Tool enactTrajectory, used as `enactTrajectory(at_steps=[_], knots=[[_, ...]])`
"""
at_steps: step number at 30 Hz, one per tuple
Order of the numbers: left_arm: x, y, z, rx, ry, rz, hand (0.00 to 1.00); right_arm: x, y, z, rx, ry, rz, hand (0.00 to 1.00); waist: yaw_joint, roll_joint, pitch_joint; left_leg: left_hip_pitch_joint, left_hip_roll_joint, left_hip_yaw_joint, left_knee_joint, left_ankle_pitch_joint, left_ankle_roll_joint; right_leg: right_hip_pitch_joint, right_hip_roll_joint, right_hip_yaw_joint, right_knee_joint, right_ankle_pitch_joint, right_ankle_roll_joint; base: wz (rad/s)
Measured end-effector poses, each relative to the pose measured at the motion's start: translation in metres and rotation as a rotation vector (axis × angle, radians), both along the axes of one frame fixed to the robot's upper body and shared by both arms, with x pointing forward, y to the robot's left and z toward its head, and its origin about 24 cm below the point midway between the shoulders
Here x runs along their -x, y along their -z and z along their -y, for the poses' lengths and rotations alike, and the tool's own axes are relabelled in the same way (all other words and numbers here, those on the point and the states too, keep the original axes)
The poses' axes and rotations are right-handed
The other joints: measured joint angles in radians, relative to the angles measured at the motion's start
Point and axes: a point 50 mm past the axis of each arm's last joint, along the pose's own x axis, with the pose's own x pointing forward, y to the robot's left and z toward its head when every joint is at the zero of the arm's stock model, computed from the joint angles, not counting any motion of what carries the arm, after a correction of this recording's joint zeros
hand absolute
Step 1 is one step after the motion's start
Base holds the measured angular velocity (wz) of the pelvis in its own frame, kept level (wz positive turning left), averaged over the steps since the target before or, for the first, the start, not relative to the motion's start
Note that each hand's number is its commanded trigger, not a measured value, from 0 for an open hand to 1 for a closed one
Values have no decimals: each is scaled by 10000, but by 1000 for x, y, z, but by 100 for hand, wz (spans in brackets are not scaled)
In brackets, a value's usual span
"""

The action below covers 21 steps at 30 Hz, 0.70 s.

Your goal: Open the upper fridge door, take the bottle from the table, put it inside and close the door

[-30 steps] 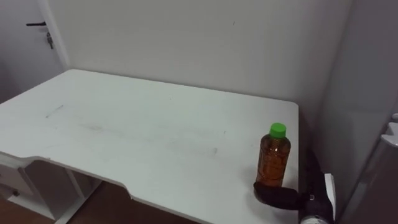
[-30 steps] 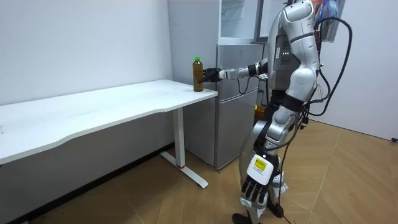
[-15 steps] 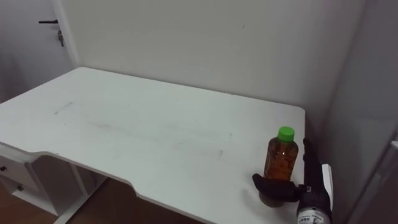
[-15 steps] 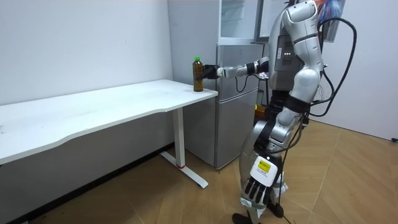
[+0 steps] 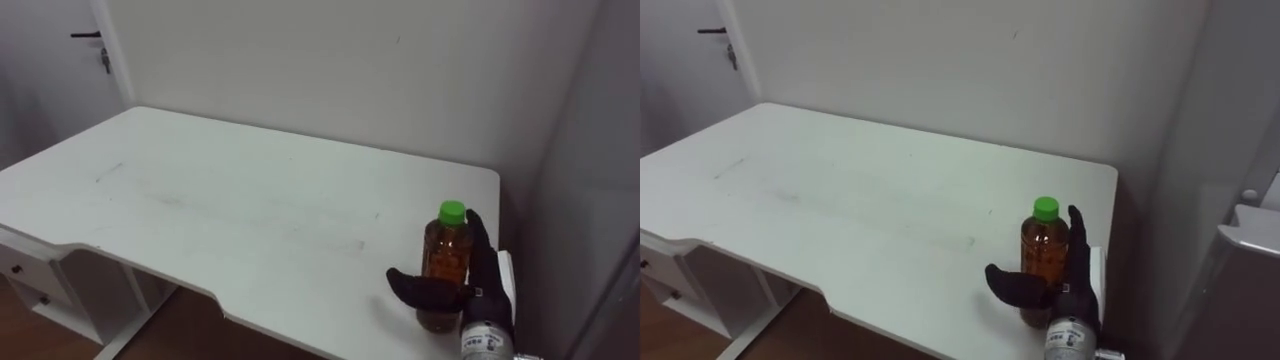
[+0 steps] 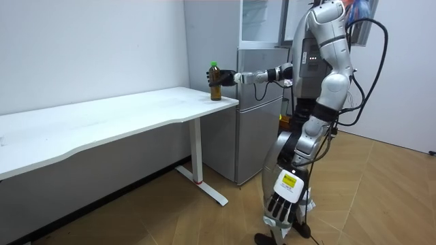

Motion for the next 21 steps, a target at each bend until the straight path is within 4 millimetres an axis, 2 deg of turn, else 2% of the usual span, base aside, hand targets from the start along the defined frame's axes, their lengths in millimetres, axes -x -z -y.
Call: enactTrajectory(at_steps=[1, 11, 21], knots=[[0, 0, 0, 11, 3, -4, 0, 0, 0, 0, -2, -53, -7, 100, -1, 1, 0, 2, 1, -1, 0, 0, 0, 3, 1, 0, 0, 1, -1, 0], [0, 0, 0, 88, 14, -54, 0, -1, 4, 0, -109, -411, -241, 100, -10, 48, 29, -32, -5, -84, 106, -3, 0, 44, -34, -157, 60, 3, -7, 2], [-2, 0, 0, 84, -77, -79, 0, -1, 12, 6, -309, -301, -534, 100, -14, -1, 10, -67, -114, -139, 176, 0, 53, 73, -141, -257, 49, -57, 56, 3]])
